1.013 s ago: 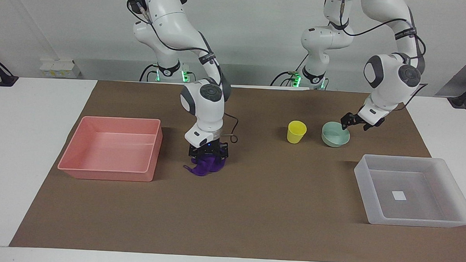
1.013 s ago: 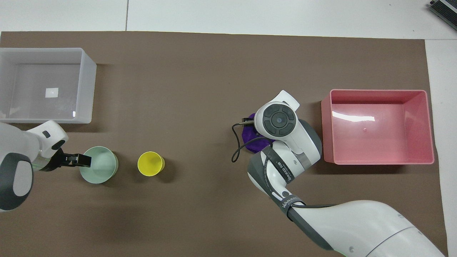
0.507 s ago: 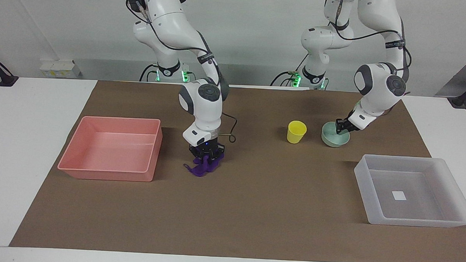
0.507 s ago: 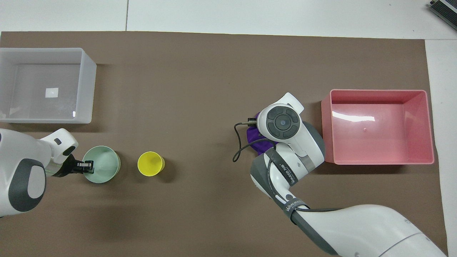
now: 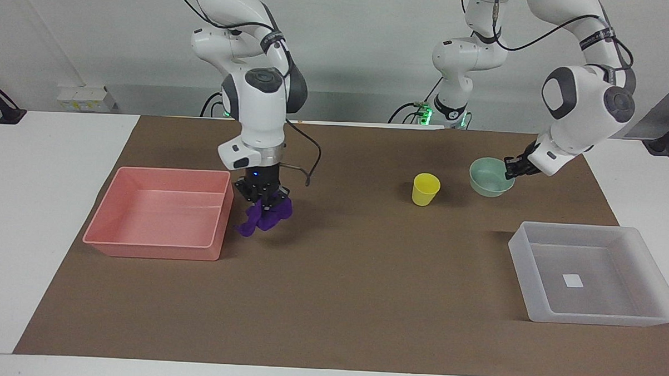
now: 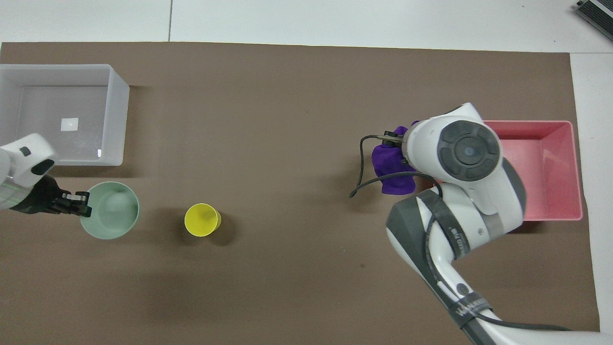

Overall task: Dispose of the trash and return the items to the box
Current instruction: 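Place the cloth in the pink box while the left gripper places the bowl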

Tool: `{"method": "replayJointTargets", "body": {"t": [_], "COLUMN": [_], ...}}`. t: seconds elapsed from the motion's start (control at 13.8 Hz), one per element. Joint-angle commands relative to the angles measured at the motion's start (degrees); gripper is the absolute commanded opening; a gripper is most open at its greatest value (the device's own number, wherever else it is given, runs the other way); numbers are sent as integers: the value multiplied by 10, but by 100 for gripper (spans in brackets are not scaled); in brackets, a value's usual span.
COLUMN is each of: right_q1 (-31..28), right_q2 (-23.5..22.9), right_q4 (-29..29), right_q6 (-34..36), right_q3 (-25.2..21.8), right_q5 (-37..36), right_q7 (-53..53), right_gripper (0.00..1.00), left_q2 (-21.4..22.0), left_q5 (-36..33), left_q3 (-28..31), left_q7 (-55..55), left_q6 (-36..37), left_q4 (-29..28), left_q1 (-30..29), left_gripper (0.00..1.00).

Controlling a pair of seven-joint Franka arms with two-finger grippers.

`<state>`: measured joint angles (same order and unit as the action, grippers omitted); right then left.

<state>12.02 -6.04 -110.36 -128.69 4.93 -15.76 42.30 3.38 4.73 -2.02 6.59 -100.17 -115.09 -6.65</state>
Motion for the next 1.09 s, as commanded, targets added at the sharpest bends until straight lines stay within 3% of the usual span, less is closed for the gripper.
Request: {"method": "replayJointTargets", "body": {"t": [0.0, 0.29, 0.51, 0.65, 1.01], "right_q1": [-42, -108, -142, -156, -197], "right_q2": [47, 70, 75, 66, 35], "right_q4": [-18, -23, -61, -69, -69], "right_q6": [16, 33, 29, 26, 24], "right_q3": [6, 6, 6, 5, 4], "right_q5": [-13, -7, 9, 60, 73], "right_q7": [-20, -56, -71, -75, -108], "right_gripper": [0, 0, 0, 0, 1], "left_q2": [-80, -230, -273, -310, -338], "left_q5": [2, -15, -17, -18, -20], "left_q3": [-3, -4, -3, -3, -3], "left_q7": [0, 8, 8, 9, 10], "left_q6": [48, 31, -72, -109, -136], "left_q4": [167, 341, 343, 344, 337], "left_q1": [-32, -82, -87, -87, -94], "left_gripper": [0, 0, 0, 0, 0]}}
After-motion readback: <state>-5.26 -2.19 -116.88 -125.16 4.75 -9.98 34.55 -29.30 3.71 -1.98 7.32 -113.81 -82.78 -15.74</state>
